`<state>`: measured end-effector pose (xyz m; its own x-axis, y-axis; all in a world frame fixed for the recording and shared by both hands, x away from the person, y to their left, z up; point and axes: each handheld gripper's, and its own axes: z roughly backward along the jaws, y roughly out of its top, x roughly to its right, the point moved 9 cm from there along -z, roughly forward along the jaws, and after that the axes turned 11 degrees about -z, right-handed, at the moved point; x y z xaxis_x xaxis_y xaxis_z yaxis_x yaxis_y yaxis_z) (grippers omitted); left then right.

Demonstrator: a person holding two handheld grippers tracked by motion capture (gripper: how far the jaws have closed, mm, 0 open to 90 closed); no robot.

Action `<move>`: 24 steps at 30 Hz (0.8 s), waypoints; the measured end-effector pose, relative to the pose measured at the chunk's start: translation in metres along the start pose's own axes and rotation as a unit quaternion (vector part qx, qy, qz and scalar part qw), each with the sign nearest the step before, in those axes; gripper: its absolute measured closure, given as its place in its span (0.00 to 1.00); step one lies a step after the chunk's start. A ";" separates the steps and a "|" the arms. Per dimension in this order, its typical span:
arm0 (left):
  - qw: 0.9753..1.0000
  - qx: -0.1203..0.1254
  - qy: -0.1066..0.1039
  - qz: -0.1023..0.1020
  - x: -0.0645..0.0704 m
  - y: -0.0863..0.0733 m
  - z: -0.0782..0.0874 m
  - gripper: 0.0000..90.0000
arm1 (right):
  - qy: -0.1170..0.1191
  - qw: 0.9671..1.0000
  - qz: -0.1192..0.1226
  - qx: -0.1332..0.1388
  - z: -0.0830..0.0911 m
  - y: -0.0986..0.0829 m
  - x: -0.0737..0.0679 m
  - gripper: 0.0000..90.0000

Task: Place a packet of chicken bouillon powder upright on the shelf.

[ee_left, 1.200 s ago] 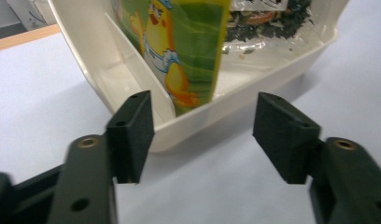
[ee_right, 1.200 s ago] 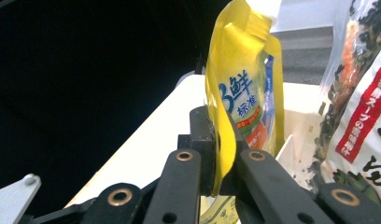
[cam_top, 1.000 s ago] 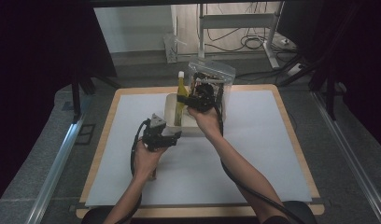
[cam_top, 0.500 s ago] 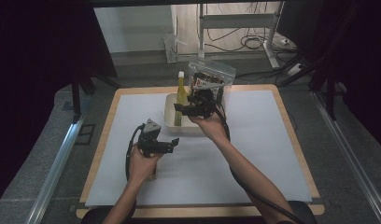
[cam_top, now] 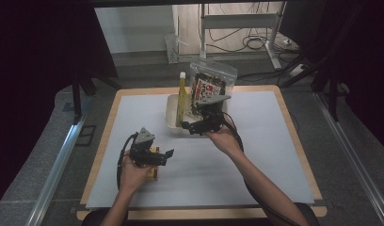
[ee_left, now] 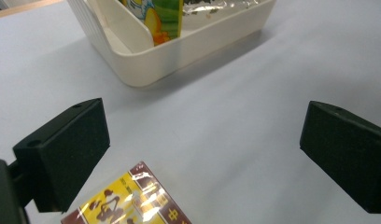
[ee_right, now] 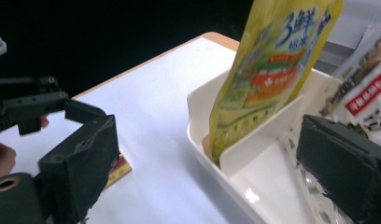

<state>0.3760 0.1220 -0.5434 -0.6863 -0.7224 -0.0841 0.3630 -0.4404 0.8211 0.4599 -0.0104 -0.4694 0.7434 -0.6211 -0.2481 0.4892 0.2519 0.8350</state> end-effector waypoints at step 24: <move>1.000 -0.016 0.013 -0.003 0.003 -0.029 0.029 0.06 | -0.025 0.999 0.019 -0.024 0.067 -0.082 0.019 0.01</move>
<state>0.3452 0.1475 -0.5510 -0.6725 -0.7329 -0.1029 0.3793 -0.4607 0.8025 0.4033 -0.0922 -0.5096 0.7395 -0.6457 -0.1906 0.4823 0.3107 0.8191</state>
